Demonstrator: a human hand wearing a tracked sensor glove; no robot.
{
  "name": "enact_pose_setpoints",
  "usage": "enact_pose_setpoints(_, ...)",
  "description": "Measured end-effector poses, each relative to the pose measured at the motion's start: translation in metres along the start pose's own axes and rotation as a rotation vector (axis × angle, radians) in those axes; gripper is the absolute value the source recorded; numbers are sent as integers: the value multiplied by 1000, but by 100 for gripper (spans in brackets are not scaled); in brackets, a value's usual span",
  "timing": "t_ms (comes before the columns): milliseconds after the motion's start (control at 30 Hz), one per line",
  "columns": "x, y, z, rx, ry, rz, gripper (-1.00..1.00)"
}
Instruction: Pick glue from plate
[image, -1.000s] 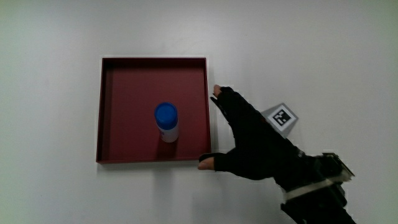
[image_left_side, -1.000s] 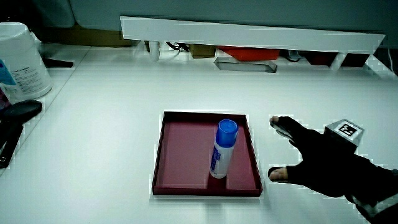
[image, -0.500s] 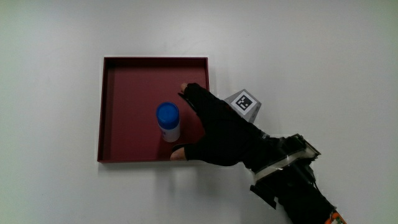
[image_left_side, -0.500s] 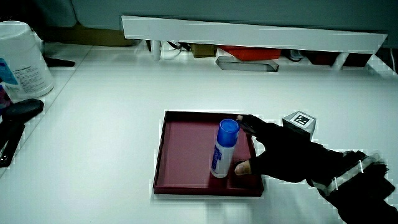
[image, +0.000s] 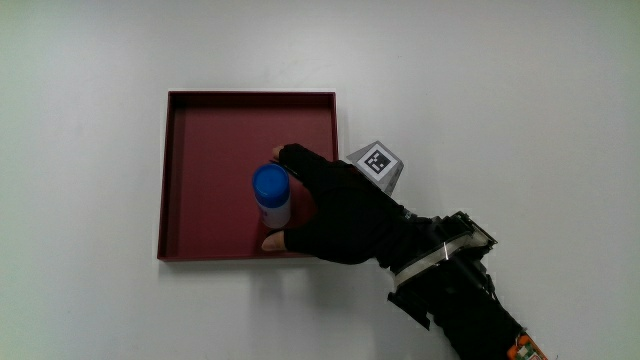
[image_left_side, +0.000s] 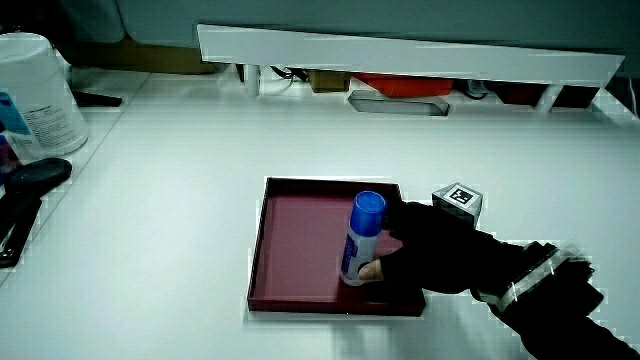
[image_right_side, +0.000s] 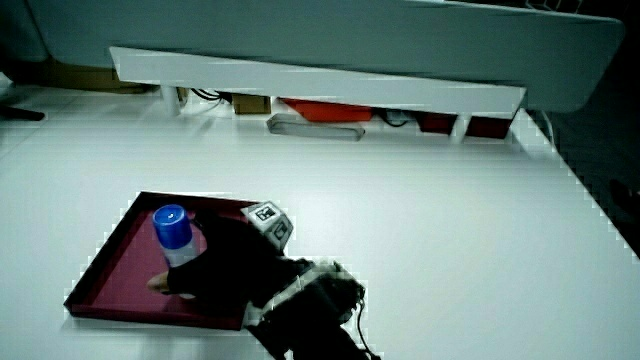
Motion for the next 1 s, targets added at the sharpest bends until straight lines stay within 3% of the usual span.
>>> enact_pose_setpoints(133, 1, -1, 2, 45, 23, 35, 48)
enact_pose_setpoints(333, 2, 0, 0, 68, 24, 57, 76)
enact_pose_setpoints(433, -1, -1, -1, 81, 8, 50, 90)
enact_pose_setpoints(500, 0, 0, -1, 90, -2, 83, 100)
enact_pose_setpoints(667, -2, -3, -1, 91, 13, 76, 100)
enact_pose_setpoints(833, -15, -11, 8, 97, 131, 97, 100)
enact_pose_setpoints(1000, -27, -27, 28, 152, 115, 116, 100)
